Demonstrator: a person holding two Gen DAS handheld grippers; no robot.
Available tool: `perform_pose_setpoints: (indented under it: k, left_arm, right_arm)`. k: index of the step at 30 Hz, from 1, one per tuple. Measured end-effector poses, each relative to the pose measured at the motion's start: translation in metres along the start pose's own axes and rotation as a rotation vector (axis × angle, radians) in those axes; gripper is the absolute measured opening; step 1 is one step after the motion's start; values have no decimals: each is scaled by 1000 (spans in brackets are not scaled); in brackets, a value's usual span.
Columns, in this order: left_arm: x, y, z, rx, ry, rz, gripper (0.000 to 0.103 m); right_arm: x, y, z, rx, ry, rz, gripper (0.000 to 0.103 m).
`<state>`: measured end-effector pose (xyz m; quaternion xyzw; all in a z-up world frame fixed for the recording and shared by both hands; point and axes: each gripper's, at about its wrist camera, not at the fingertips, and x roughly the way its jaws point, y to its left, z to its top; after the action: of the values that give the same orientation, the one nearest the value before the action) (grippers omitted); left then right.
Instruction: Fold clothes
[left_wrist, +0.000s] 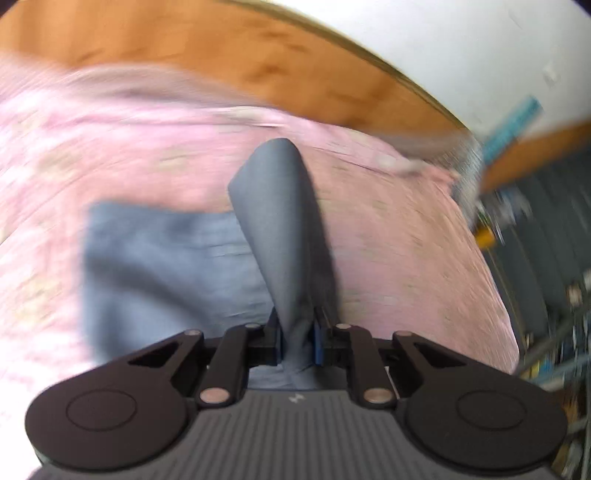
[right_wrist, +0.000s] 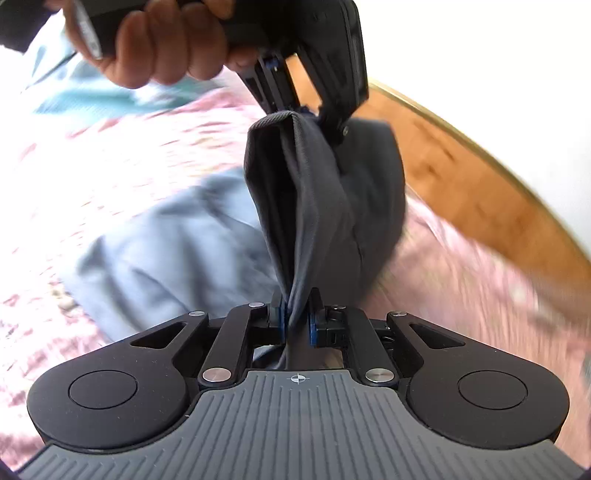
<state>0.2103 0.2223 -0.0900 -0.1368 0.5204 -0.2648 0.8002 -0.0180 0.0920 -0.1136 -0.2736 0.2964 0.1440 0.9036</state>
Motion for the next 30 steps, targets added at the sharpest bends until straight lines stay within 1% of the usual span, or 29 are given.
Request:
perform_pose_setpoints:
  k: [1,3,4,6,8,9,10,12,13,14,15,16,17,18,19,21,22,23,24,25,26,27,28,29,30]
  left_arm:
    - [2,22,-7,-47,-3,11,16]
    - [6,66,-22,-140,-9,33,17]
    - [7,83,-28,-182,-15,34,22]
    - [11,107,-39,-257,-34,14,23]
    - [5,117,-47,-309,-78,-5,25]
    - [-2,118,-49,-319,-108,3,29]
    - [-10,117,-52,-315,-143,25,42]
    - [-18,116,-59,-301,-171,40,59]
    - [-20,116,-62,-294,-178,44,60]
    - [-18,116,-65,-280,-165,49,60]
    - [-11,117,-68,-259,-132,55,58]
    - [-4,117,-71,-239,-100,60,59]
    - [1,118,-75,-224,-80,61,60]
    - [3,118,-77,-221,-74,57,60]
    - [4,119,-77,-220,-69,56,61]
    - [4,119,-78,-210,-60,57,63]
    - [4,120,-79,-202,-56,59,65]
    - [5,121,-80,-195,-51,61,66]
    - [6,123,-80,-192,-48,60,68]
    - [8,124,-80,-197,-45,53,69]
    - [9,126,-81,-207,-42,44,69]
    - [10,127,-80,-215,-40,34,68]
    - [12,129,-80,-224,-37,16,63]
    - [13,130,-80,-237,-32,-9,57]
    - [14,131,-79,-250,-27,-33,42]
  right_arm:
    - [7,16,10,-53,6,11,9]
    - [29,47,18,-144,44,36,9]
    - [38,59,19,-181,71,43,9]
    - [49,75,20,-234,108,39,9]
    - [54,85,20,-270,133,26,9]
    - [53,85,22,-271,139,21,9]
    - [52,86,23,-273,144,17,9]
    - [50,86,26,-267,146,19,9]
    - [47,84,26,-248,144,32,12]
    - [45,81,27,-228,141,46,19]
    - [43,78,27,-209,138,59,24]
    - [38,71,27,-169,133,84,27]
    - [27,57,28,-90,124,132,32]
    - [15,40,28,3,108,167,47]
    - [0,19,27,123,79,177,63]
    - [-24,-24,17,386,39,173,75]
    - [-26,-46,7,517,44,163,78]
    - [-25,-66,-6,638,56,154,78]
    - [-15,-83,-22,728,84,152,78]
    - [-2,-94,-39,795,124,169,77]
    - [13,-101,-59,863,167,214,75]
    - [26,-105,-77,933,196,285,67]
    - [36,-107,-90,992,214,351,53]
    - [39,-105,-96,1020,210,391,53]
    - [38,-102,-101,1028,201,397,51]
